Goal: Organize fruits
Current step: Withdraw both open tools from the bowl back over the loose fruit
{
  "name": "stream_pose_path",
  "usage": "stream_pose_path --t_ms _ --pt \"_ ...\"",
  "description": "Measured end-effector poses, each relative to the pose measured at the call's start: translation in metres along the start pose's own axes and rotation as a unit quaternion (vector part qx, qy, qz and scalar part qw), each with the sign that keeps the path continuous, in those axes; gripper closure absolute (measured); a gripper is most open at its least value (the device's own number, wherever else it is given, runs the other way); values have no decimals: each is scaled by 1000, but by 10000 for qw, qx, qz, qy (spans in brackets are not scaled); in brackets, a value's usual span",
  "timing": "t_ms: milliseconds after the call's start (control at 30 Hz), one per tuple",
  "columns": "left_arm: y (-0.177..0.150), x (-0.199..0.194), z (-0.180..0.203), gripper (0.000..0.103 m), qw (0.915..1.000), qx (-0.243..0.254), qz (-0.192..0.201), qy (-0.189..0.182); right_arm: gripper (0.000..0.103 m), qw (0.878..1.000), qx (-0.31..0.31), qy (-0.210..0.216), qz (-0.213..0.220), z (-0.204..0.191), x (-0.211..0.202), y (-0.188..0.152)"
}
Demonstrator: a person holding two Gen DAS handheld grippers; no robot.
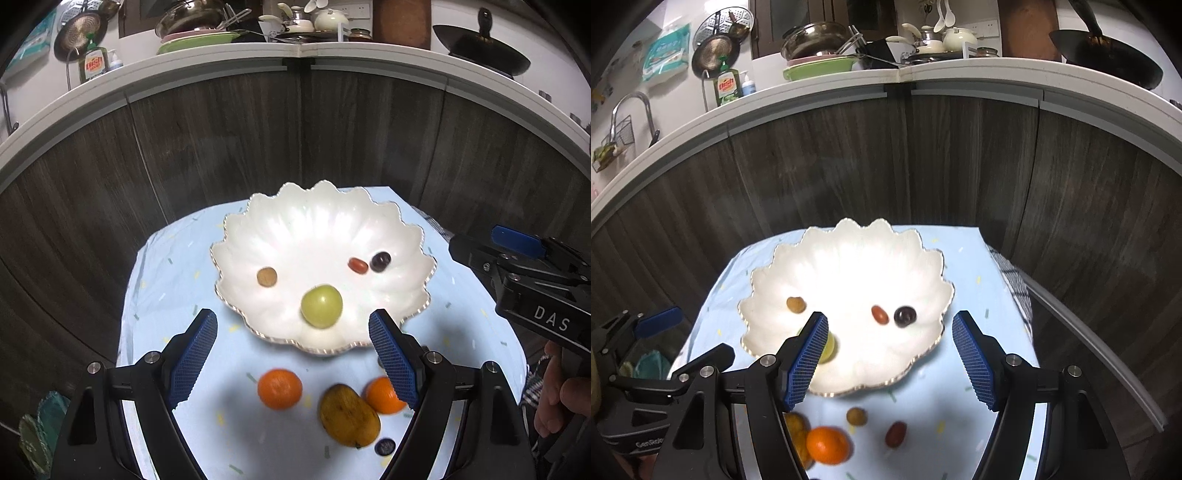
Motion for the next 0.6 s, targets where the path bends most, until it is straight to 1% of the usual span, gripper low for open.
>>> stream_pose_path --t_ms 267,467,600 --pt "-29 -8 12 19 9997 105 -143 -170 32 9999 -30 -21 -107 1 -12 -27" --pt "-42 -8 20 19 9992 150 -185 -327 32 9997 73 -88 -205 5 -17 -47" --pt "-54 -5 26 19 9985 203 -293 -407 33 9993 158 -129 -298 10 -17 -59"
Point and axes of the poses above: each gripper's, at about its wrist camera, not at the fingertips, and x roughly the way its jaws point, z to its right, y to its top, the point moved 1 cm from there along x, roughly the way its jaws point, and after that the axes turned 5 degrees about z, right-handed, at the moved point
